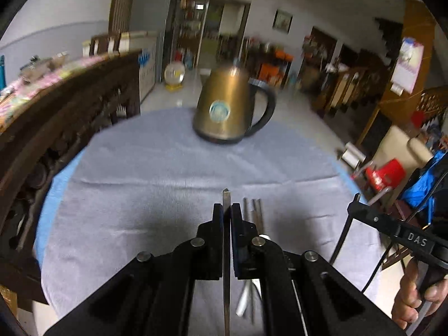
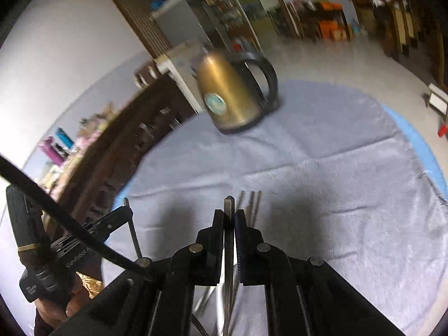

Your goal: Organize utensils

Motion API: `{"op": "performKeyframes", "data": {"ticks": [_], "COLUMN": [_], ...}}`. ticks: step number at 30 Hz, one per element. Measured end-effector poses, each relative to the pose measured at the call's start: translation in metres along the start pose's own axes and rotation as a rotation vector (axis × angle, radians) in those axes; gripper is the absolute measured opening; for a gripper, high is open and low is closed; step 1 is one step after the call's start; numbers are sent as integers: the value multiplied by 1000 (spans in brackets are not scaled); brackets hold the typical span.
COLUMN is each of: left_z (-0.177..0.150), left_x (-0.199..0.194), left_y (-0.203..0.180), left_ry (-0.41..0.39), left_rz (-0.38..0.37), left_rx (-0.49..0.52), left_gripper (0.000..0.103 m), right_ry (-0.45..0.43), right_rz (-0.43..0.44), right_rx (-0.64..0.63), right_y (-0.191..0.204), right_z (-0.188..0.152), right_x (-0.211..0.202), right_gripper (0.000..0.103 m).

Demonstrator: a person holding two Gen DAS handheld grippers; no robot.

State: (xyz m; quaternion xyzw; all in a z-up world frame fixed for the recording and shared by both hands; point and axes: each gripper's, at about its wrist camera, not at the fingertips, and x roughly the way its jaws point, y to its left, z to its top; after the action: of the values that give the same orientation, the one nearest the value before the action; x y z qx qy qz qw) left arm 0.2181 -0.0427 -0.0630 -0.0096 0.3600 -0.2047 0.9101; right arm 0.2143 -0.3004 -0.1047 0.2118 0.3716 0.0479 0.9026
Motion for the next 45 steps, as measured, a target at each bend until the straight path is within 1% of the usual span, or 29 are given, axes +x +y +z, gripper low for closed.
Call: {"op": "performKeyframes", "data": {"ticks": [1, 4, 7, 10, 15, 17, 22, 26, 30, 33, 34, 37, 40, 44, 45], "left_z": [-3, -19, -29, -34, -28, -26, -22, -25, -36, -47, -51, -64, -74, -82, -85], "left_x": [-6, -41, -66, -87, -123, -146, -185, -202, -199, -179, -168, -150, -139, -136, -138], "left_y": [-2, -6, -9, -18, -26, -31, -45, -55, -61, -63, -62, -58, -50, -43, -42], "left_ry": [-17, -100, -148, -187, -243, -286, -367, -396, -380, -311, -278, -214, -169, -121, -119], "left_rz": [2, 13, 1, 7, -3, -9, -40, -70, -89, -77, -67, -47, -27, -40, -35], "left_rx": [3, 0, -18, -10, -15, -14, -3, 6, 5, 2, -2, -14, -29, -48, -50], "left_gripper": [5, 5, 5, 5, 5, 5, 5, 5, 5, 5, 5, 5, 5, 5, 7], "right_ry": [-25, -97, -149, -206, -300, -338, -431, -466, -440, -413, -388, -337, -286, -241, -230], "right_rz": [8, 4, -2, -17, -46, -41, -10, 17, 24, 21, 18, -1, -23, -11, 8], "right_rx": [-4, -21, -32, -55, -104, -115, -136, -155, -173, -180, -181, -185, -198, -176, -155], "right_y": [3, 15, 23, 34, 56, 62, 79, 87, 90, 88, 86, 81, 78, 73, 69], "right_z": [-4, -20, -36, -49, -61, -62, -63, -68, -77, -87, -91, -100, -110, -113, -112], "right_x": [-13, -52, -83, -107, -153, -170, -213, -232, -235, -230, -225, -214, -200, -187, -185], "right_gripper": [8, 8, 8, 8, 8, 8, 8, 8, 8, 8, 8, 8, 8, 9, 9]}}
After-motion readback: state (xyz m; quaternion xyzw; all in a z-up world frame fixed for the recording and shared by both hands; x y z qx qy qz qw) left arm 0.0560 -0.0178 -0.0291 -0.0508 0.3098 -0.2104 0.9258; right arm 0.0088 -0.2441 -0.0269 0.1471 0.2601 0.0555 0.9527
